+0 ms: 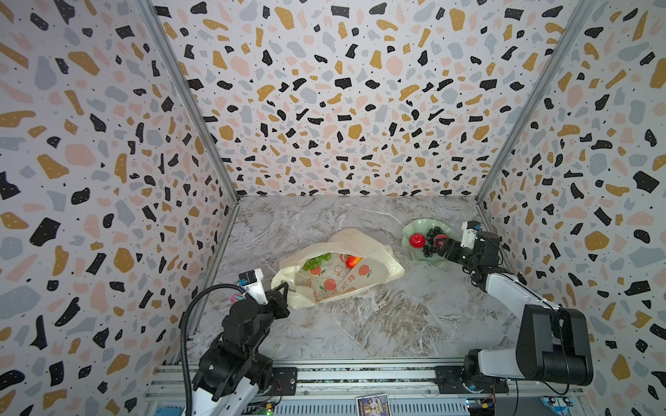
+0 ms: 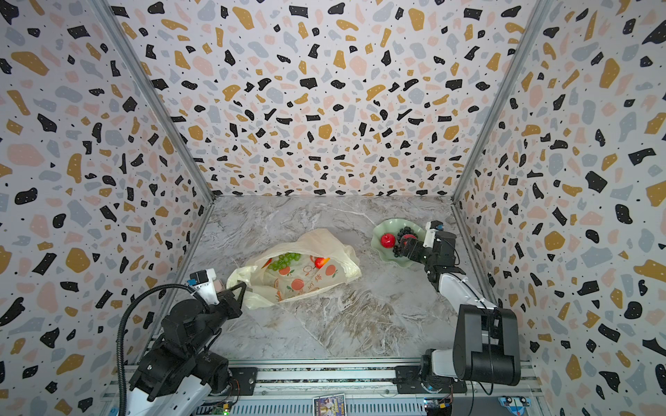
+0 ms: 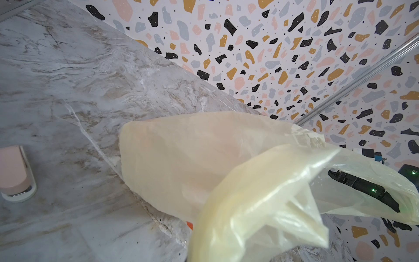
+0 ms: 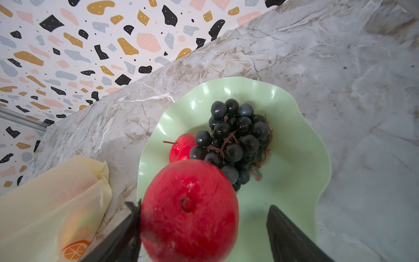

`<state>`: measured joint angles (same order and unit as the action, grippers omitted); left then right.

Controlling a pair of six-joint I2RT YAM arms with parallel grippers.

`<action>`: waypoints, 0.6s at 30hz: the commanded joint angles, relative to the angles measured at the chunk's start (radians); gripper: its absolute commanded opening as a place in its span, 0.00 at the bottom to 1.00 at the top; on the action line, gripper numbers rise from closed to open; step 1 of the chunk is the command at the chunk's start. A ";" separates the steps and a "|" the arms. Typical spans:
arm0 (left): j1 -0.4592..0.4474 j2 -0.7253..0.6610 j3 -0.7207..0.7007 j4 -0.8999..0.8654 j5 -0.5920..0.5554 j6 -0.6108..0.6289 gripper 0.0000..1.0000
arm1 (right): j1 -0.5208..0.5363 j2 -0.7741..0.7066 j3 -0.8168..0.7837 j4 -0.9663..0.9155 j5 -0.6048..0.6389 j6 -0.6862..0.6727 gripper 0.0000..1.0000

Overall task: Take fruits out of the plastic bag
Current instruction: Place the fake fruit on the plate.

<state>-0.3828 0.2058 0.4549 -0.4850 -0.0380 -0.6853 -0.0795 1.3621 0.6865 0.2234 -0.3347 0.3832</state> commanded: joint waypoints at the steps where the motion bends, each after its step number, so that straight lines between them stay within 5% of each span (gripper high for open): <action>1: -0.003 -0.004 -0.010 0.039 0.007 0.001 0.00 | -0.005 -0.026 -0.007 -0.005 0.013 0.009 0.87; 18: -0.002 -0.004 -0.009 0.039 0.007 0.001 0.00 | -0.009 -0.024 -0.020 0.057 -0.082 0.108 0.95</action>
<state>-0.3828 0.2058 0.4549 -0.4850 -0.0353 -0.6853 -0.0799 1.3621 0.6739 0.2512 -0.3893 0.4530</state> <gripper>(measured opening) 0.045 0.947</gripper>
